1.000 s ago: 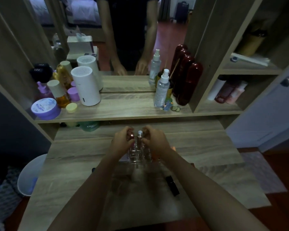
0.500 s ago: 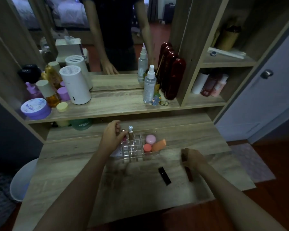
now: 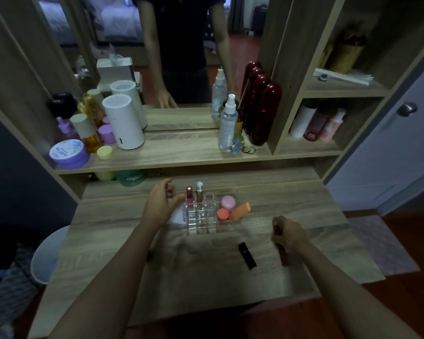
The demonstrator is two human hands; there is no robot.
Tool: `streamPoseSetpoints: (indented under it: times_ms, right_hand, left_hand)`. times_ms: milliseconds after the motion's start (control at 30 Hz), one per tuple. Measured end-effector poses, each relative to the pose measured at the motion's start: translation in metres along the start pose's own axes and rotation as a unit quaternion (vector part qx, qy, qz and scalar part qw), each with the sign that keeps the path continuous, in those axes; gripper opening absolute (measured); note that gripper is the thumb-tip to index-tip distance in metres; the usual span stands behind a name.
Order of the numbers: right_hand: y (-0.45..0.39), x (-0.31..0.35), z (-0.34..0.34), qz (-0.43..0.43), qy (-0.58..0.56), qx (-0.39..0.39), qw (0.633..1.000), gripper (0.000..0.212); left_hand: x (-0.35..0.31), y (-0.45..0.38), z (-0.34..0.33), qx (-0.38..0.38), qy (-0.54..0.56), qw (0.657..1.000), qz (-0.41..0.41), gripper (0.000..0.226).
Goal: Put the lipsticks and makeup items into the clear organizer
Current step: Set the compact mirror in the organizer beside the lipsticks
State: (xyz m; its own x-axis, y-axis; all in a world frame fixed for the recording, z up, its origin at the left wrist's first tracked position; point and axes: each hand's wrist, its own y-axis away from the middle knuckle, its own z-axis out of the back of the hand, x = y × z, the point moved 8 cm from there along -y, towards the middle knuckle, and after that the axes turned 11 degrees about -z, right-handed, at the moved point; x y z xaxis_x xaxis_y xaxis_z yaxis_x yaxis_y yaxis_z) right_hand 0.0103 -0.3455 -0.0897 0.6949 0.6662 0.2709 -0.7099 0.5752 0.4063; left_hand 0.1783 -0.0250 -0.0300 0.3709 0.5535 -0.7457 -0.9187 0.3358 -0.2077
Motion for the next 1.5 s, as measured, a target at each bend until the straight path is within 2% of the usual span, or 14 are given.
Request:
streamPoseSetpoints:
  times_ms: [167, 267, 333, 433, 500, 600, 700, 800, 900, 1100, 1233, 1367, 1500]
  right_hand:
    - [0.005, -0.009, 0.0, -0.02, -0.083, 0.002, 0.996, 0.064]
    - [0.01, -0.016, -0.009, -0.041, -0.073, 0.036, 0.996, 0.064]
    - [0.012, -0.016, -0.013, -0.038, -0.025, 0.045, 0.998, 0.052]
    - [0.012, -0.008, -0.009, -0.027, 0.034, 0.034, 0.999, 0.02]
    - [0.011, -0.004, 0.001, -0.034, 0.026, 0.031, 0.999, 0.013]
    - [0.009, 0.012, 0.04, -0.04, -0.071, -0.034, 0.996, 0.018]
    - [0.015, 0.051, 0.086, 0.028, -0.152, -0.14, 0.978, 0.012]
    - [0.025, 0.099, 0.109, 0.101, -0.204, -0.17, 0.959, 0.015]
    - [0.028, 0.145, 0.103, 0.159, -0.188, -0.15, 0.958, 0.012]
    - [0.023, 0.201, 0.064, 0.211, -0.068, -0.101, 0.97, 0.019]
    - [0.021, 0.216, 0.048, 0.228, -0.029, -0.07, 0.971, 0.023]
    - [0.017, 0.221, 0.03, 0.226, 0.0, -0.026, 0.974, 0.026]
    - [0.018, 0.228, 0.018, 0.237, 0.027, -0.017, 0.971, 0.022]
  left_hand:
    - [0.03, 0.015, 0.03, -0.027, -0.067, 0.997, 0.023, 0.034]
    - [0.055, 0.022, 0.051, -0.033, -0.108, 0.992, 0.057, 0.012]
    - [0.069, 0.027, 0.055, -0.009, -0.117, 0.989, 0.091, 0.007]
    - [0.084, 0.037, 0.046, 0.058, -0.096, 0.984, 0.139, 0.008]
    - [0.089, 0.044, 0.038, 0.09, -0.098, 0.978, 0.159, 0.014]
    - [0.083, 0.046, 0.034, 0.089, -0.098, 0.979, 0.156, 0.014]
    - [0.073, 0.042, 0.029, 0.095, -0.079, 0.981, 0.147, 0.01]
    - [0.064, 0.039, 0.02, 0.109, -0.046, 0.984, 0.136, 0.019]
    - [0.06, 0.038, 0.014, 0.109, -0.034, 0.985, 0.128, 0.017]
    - [0.06, 0.039, 0.014, 0.095, -0.015, 0.986, 0.133, 0.012]
    - [0.062, 0.042, 0.014, 0.089, 0.009, 0.986, 0.138, 0.005]
    - [0.063, 0.043, 0.014, 0.086, 0.019, 0.986, 0.138, 0.01]
    - [0.068, 0.045, 0.014, 0.09, 0.021, 0.985, 0.147, 0.015]
